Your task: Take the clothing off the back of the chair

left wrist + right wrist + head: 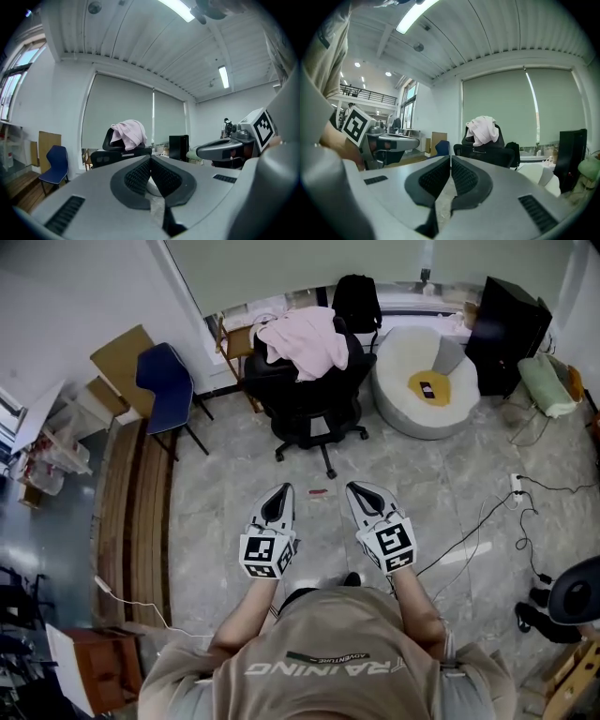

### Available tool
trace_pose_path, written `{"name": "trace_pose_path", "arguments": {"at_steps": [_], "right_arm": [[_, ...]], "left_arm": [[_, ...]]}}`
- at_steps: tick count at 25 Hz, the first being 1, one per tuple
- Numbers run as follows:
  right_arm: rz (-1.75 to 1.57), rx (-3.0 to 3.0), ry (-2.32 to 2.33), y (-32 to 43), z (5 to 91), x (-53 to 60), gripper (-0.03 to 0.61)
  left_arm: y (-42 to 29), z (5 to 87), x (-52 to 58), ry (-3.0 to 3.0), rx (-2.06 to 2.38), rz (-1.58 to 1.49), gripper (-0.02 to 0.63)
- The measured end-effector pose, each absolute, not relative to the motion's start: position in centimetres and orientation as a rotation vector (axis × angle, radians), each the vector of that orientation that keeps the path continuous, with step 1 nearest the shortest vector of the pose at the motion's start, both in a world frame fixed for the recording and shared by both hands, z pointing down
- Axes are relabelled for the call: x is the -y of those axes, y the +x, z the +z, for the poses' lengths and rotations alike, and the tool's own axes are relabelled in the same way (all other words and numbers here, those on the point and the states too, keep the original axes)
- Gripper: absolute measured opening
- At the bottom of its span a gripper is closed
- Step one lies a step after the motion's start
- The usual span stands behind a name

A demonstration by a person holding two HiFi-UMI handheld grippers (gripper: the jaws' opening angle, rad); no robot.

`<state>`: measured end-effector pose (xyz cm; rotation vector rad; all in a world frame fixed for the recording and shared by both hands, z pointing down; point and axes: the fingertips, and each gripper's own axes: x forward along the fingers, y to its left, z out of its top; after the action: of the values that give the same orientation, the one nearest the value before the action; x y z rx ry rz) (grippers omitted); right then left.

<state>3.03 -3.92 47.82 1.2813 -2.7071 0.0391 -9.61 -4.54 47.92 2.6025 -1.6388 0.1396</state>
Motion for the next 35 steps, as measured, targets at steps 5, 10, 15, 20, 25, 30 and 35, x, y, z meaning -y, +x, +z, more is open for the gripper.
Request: {"name": "trace_pose_path", "arguments": {"at_steps": [5, 10, 15, 20, 25, 30, 35], "right_arm": [[0.056, 2.737, 1.212, 4.1, 48.7, 6.9, 0.034], [0.074, 2.767, 1.156, 3.9, 48.5, 9.9, 0.034], [0.071, 2.782, 1.151, 2.7, 48.4, 13.0, 0.034], [0.025, 2.793, 1.177, 0.9, 46.9, 16.6, 0.032], [-0.033, 2.78, 1.294, -0.7, 44.4, 19.8, 0.034], [-0.075, 2.748, 1.359, -2.6, 43.4, 22.9, 0.034], [-0.069, 2.708, 1.435, -3.1, 43.6, 25.6, 0.034]], "left_arm": [[-8.7, 48.5, 7.4, 2.553, 1.685, 0.125, 0.009], [-8.3, 48.6, 9.6, 2.521, 1.674, 0.121, 0.009], [-9.0, 48.5, 12.3, 2.551, 1.665, 0.146, 0.009], [-10.5, 48.5, 16.5, 2.566, 1.62, 0.121, 0.009], [-10.9, 48.1, 20.0, 2.607, 1.555, 0.09, 0.009], [-12.5, 47.1, 23.6, 2.675, 1.514, 0.075, 0.009], [-15.1, 47.2, 25.8, 2.681, 1.518, 0.07, 0.009]]}}
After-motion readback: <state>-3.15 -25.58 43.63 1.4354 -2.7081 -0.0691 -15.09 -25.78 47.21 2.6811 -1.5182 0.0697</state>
